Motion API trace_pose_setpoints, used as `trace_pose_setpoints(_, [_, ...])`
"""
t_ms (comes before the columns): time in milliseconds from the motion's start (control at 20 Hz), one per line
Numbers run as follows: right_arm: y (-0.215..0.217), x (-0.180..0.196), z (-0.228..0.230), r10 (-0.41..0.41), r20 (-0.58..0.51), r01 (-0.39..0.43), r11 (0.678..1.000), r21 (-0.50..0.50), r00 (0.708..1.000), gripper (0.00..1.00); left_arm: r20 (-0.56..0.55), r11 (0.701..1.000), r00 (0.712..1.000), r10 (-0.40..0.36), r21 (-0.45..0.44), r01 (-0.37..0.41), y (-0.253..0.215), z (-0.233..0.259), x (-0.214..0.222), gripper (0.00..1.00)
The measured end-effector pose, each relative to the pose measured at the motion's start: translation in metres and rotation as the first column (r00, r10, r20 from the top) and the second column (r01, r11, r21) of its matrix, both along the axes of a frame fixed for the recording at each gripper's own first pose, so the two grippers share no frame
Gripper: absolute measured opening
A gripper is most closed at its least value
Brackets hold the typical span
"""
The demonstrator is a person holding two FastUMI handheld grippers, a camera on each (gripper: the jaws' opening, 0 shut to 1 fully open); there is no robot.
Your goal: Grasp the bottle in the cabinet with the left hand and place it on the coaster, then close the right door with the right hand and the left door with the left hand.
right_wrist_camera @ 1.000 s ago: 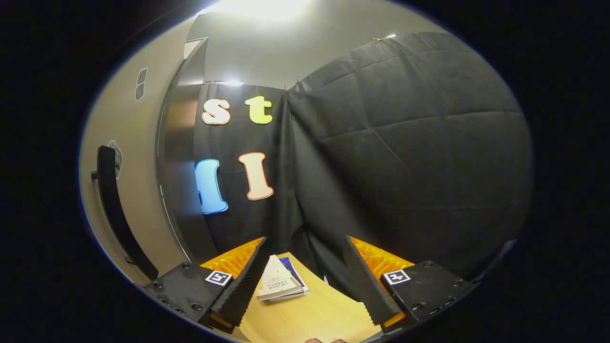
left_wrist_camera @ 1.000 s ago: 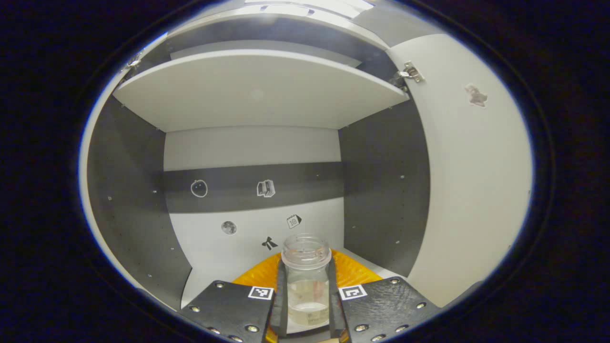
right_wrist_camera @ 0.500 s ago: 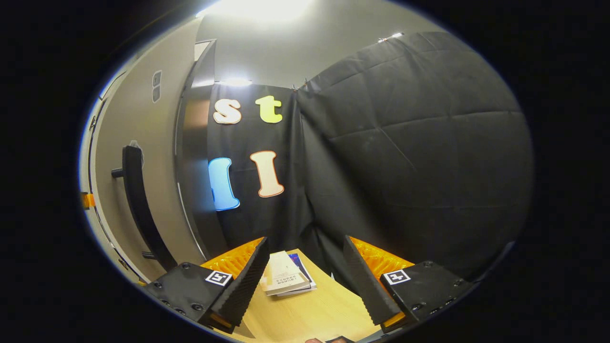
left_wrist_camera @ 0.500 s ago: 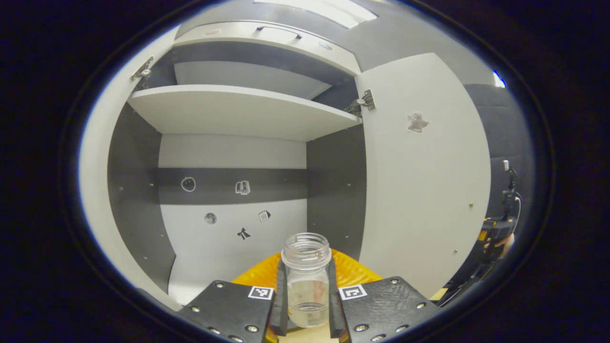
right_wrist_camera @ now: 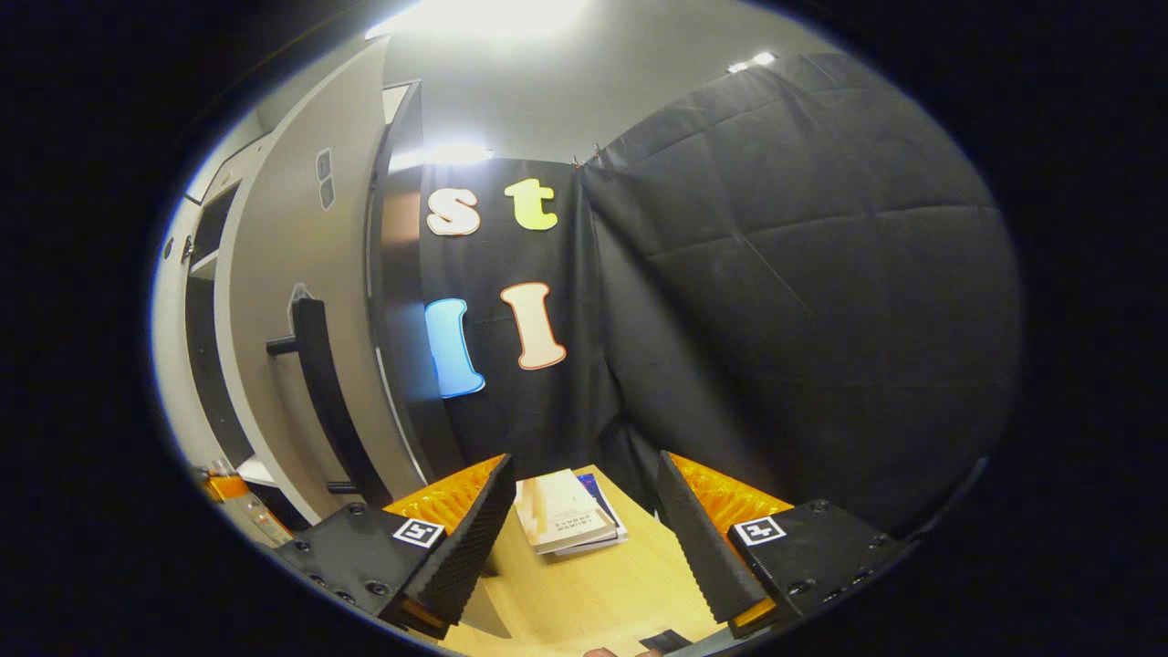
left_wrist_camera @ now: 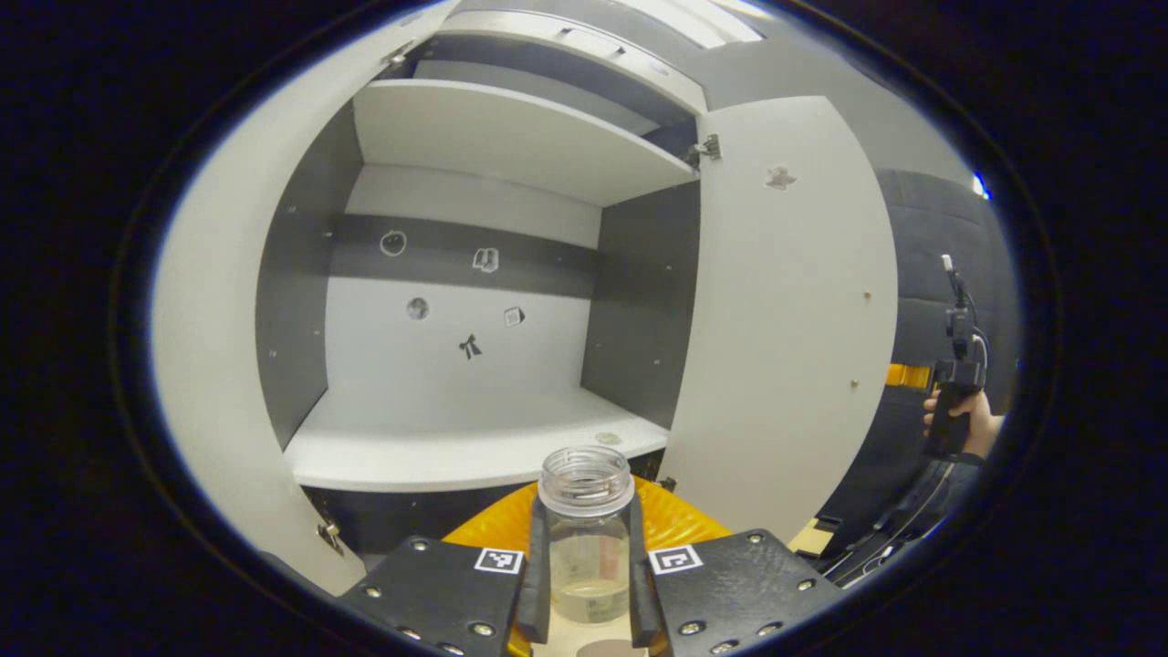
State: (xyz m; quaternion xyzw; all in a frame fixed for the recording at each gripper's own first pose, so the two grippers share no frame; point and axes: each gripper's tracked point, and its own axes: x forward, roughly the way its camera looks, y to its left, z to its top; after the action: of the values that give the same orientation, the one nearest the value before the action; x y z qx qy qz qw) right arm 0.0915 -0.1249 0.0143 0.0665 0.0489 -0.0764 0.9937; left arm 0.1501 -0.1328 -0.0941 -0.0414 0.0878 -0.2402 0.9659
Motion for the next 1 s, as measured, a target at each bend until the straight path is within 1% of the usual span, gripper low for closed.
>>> trace_pose_setpoints(50, [0.001, -0.001, 0.001, 0.002, -0.004, -0.002, 1.000, -0.002, 1.000, 0.95, -0.009, 1.000, 1.000, 0.008, -0.020, -0.008, 0.003, -0.013, -0.003, 0.34])
trace_pose_setpoints(100, [0.003, -0.003, 0.001, 0.001, -0.010, -0.001, 1.000, -0.010, 1.000, 0.99, -0.012, 0.999, 1.000, 0.017, -0.034, -0.018, 0.005, -0.028, -0.007, 0.35])
trace_pose_setpoints(150, [0.004, -0.005, 0.001, 0.002, -0.014, -0.002, 1.000, -0.015, 1.000, 0.95, -0.015, 0.999, 1.000, 0.023, -0.036, -0.024, 0.006, -0.043, -0.010, 0.35])
trace_pose_setpoints(200, [0.006, -0.006, 0.004, 0.004, -0.017, -0.004, 1.000, -0.017, 1.000, 0.99, -0.023, 0.999, 0.999, 0.025, -0.031, -0.026, 0.005, -0.061, -0.013, 0.36])
trace_pose_setpoints(250, [0.008, -0.007, 0.005, 0.006, -0.021, -0.007, 1.000, -0.017, 1.000, 0.99, -0.035, 0.999, 0.999, 0.020, -0.025, -0.021, 0.003, -0.078, -0.019, 0.35])
trace_pose_setpoints(300, [0.010, -0.009, 0.005, 0.006, -0.024, -0.007, 1.000, -0.023, 1.000, 0.95, -0.050, 1.000, 0.999, 0.012, -0.025, -0.014, 0.001, -0.094, -0.026, 0.35])
trace_pose_setpoints(350, [0.010, -0.011, 0.006, 0.003, -0.031, -0.003, 1.000, -0.029, 1.000, 0.99, -0.064, 0.999, 0.998, 0.006, -0.034, -0.008, -0.001, -0.106, -0.032, 0.35])
trace_pose_setpoints(400, [0.010, -0.013, 0.004, 0.001, -0.039, -0.003, 1.000, -0.030, 0.999, 0.95, -0.073, 0.999, 0.997, 0.001, -0.042, -0.004, -0.004, -0.117, -0.036, 0.36])
trace_pose_setpoints(450, [0.010, -0.016, 0.003, -0.002, -0.049, 0.001, 1.000, -0.016, 0.999, 0.99, -0.075, 0.999, 0.997, -0.003, -0.043, 0.000, -0.007, -0.126, -0.041, 0.33])
trace_pose_setpoints(550, [0.009, -0.021, -0.001, -0.011, -0.067, 0.013, 1.000, 0.016, 0.998, 0.99, -0.075, 1.000, 0.997, -0.010, -0.028, 0.008, -0.014, -0.142, -0.047, 0.36])
trace_pose_setpoints(600, [0.009, -0.024, -0.003, -0.020, -0.077, 0.022, 0.999, 0.028, 0.997, 0.95, -0.068, 1.000, 0.998, -0.016, -0.011, 0.016, -0.019, -0.152, -0.050, 0.36])
trace_pose_setpoints(650, [0.009, -0.027, -0.006, -0.025, -0.085, 0.028, 0.999, 0.039, 0.996, 0.95, -0.063, 1.000, 0.998, -0.023, 0.015, 0.024, -0.022, -0.162, -0.053, 0.36])
trace_pose_setpoints(700, [0.011, -0.030, -0.008, -0.029, -0.093, 0.034, 0.998, 0.049, 0.995, 0.99, -0.062, 0.999, 0.998, -0.035, 0.040, 0.037, -0.026, -0.171, -0.059, 0.36])
trace_pose_setpoints(750, [0.011, -0.034, -0.010, -0.033, -0.101, 0.039, 0.998, 0.056, 0.994, 0.99, -0.059, 0.997, 0.997, -0.044, 0.062, 0.048, -0.029, -0.180, -0.063, 0.36])
trace_pose_setpoints(850, [0.011, -0.041, -0.014, -0.048, -0.114, 0.054, 0.997, 0.049, 0.992, 0.99, -0.059, 0.994, 0.996, -0.067, 0.088, 0.072, -0.037, -0.194, -0.069, 0.36])
trace_pose_setpoints(1000, [0.013, -0.052, -0.020, -0.064, -0.131, 0.070, 0.997, 0.035, 0.989, 0.99, -0.063, 0.992, 0.995, -0.078, 0.097, 0.084, -0.044, -0.207, -0.079, 0.37])
